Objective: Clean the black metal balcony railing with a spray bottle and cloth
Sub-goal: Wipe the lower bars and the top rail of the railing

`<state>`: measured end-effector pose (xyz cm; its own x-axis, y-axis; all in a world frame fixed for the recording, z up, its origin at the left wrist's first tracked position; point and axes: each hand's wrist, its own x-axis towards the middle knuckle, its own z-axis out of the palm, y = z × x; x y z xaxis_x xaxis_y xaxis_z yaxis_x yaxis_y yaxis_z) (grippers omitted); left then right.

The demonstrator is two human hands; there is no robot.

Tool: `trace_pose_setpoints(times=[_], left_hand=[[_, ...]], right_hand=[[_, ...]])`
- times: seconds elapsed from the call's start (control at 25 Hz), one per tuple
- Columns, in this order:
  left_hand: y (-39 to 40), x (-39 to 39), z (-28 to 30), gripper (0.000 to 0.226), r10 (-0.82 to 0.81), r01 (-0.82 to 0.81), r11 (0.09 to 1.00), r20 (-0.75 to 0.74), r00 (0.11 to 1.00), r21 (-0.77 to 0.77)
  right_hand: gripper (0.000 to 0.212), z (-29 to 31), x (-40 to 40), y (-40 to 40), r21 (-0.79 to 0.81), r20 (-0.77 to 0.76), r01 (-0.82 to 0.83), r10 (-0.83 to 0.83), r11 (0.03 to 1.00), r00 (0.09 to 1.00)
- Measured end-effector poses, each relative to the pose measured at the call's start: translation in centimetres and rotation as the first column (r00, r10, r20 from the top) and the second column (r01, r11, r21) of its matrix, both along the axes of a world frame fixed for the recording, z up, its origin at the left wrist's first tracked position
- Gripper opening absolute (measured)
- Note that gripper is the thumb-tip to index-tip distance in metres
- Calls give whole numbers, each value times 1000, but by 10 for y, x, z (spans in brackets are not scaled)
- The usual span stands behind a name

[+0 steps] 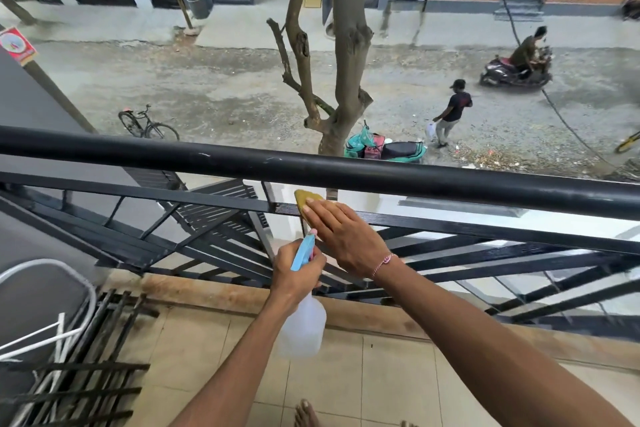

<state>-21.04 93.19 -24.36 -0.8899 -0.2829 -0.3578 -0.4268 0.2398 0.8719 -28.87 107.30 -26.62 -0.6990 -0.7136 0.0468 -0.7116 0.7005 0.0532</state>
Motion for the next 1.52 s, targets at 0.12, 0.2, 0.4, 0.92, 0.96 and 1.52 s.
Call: trace_pose_setpoints(times=[0.12, 0.2, 0.4, 0.92, 0.96, 1.52], left_hand=[[28, -1, -5, 8, -65, 65, 996, -5, 998, -53], [51, -1, -4, 7, -72, 72, 996, 1, 997, -50], [127, 2, 2, 4, -107, 107, 994, -9, 994, -25], [341, 10, 3, 6, -265, 265, 964, -39, 963, -10], [355, 11, 4, 5, -290, 290, 957, -45, 956, -8], [444, 8, -9, 11, -477, 478, 877, -20, 879, 49]], right_hand=[[66, 0, 10, 48, -16, -5, 66, -66, 998, 998], [70, 1, 16, 77, -2, 11, 91, -91, 996, 996], [74, 6, 27, 153, 37, 17, 126, -127, 991, 992], [70, 14, 63, 371, 43, 42, 269, -271, 962, 962], [69, 16, 67, 387, 34, 41, 296, -298, 954, 954], [32, 41, 68, 519, 154, -89, 533, -526, 832, 846]])
